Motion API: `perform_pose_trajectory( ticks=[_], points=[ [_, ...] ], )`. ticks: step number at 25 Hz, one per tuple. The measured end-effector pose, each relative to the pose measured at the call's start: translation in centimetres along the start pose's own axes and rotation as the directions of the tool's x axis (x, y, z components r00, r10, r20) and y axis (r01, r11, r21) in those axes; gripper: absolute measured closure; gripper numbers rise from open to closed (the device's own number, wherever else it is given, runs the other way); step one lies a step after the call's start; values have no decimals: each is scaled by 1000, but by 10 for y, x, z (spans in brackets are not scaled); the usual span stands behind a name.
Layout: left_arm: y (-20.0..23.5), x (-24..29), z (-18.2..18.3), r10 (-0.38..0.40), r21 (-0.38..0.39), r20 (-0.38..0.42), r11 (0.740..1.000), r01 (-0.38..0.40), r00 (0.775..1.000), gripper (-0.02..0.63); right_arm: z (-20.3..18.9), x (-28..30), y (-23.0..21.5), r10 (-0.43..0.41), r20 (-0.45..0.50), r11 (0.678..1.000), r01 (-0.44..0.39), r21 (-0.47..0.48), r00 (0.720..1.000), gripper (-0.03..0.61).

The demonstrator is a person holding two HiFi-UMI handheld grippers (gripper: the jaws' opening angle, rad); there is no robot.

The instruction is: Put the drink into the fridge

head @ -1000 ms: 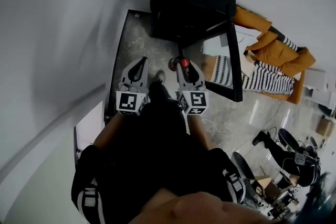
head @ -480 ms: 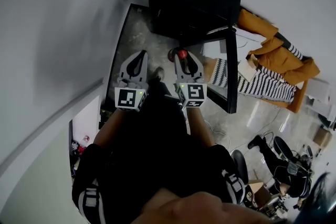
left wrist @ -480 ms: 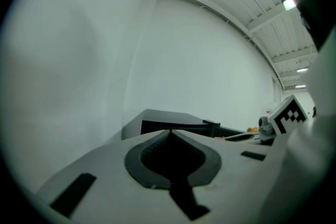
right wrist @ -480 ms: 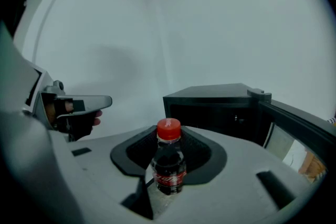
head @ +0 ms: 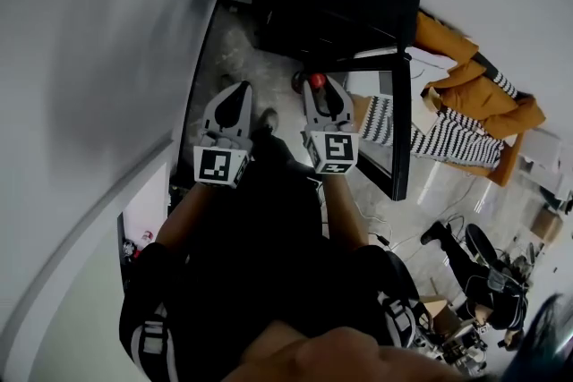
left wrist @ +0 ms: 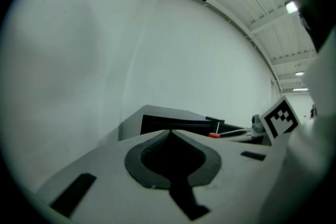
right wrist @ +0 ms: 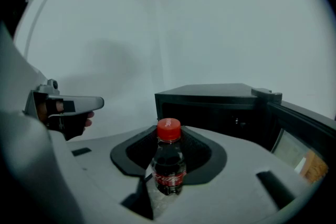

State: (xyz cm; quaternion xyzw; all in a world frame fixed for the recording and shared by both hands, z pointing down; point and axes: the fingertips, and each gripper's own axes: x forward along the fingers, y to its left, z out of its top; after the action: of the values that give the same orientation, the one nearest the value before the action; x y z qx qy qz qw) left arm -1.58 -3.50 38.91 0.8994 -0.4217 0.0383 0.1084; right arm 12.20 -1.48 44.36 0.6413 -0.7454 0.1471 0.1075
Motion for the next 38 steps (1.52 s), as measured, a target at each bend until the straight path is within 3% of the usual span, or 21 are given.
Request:
perform_pose_trajectory(
  ticks=[5, 12, 38],
  points=[
    [12, 25, -12, -38, -28, -25, 999, 38, 999, 609, -11, 32, -6, -13, -31, 1000, 13, -10, 999, 453],
    [23, 54, -37, -104, -4, -89, 995, 104, 991, 609, -27, 76, -19, -21, -52, 1000, 21, 0, 998, 453],
    [32, 80, -70, -97, -26, -123, 995, 94, 988, 609, -86, 195, -63, -36, -66, 999, 33, -41, 997, 453]
  ],
)
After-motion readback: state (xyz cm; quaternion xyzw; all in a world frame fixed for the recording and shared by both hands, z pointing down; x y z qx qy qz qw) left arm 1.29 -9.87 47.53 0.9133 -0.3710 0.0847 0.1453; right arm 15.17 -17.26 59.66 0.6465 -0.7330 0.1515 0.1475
